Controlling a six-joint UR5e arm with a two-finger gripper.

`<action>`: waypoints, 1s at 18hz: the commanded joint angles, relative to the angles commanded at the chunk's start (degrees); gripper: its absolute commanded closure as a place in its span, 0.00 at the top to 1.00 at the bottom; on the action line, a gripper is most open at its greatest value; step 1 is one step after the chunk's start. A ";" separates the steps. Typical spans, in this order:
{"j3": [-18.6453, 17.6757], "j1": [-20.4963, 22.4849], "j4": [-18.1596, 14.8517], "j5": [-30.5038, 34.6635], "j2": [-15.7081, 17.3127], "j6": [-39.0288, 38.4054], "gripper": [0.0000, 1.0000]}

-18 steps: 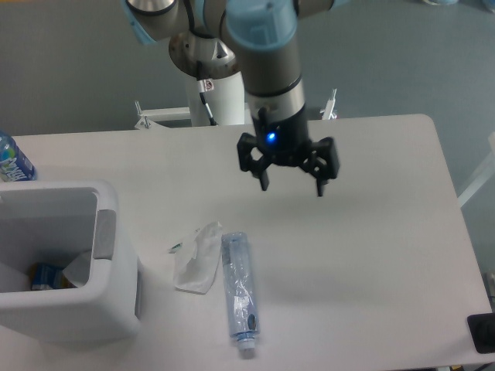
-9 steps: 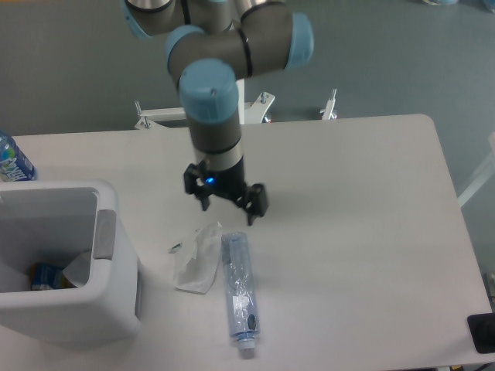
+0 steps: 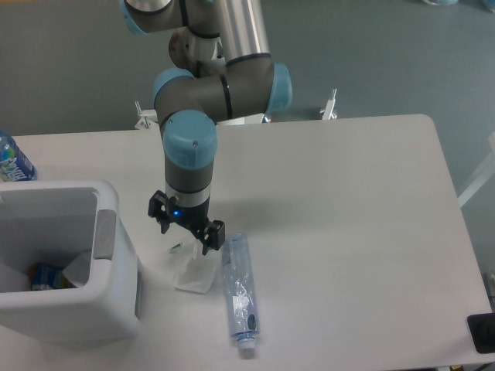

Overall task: Place the trash in the trash can
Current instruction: 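Close the gripper on the white tissue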

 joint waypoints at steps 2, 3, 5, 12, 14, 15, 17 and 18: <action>0.09 0.00 0.09 0.00 -0.35 0.00 1.00; 0.17 0.00 0.26 0.09 -0.79 0.00 1.00; 0.70 0.00 0.96 0.18 -1.67 0.00 1.00; 0.88 -0.18 1.23 0.79 -2.20 -2.54 0.13; 0.79 -0.26 1.23 1.23 -2.03 -2.46 0.00; 0.79 -0.27 1.23 1.15 -2.03 -2.55 0.00; 0.70 -0.61 1.23 1.14 -1.76 -2.46 0.00; 0.53 -0.97 1.14 1.14 -1.67 -2.29 0.00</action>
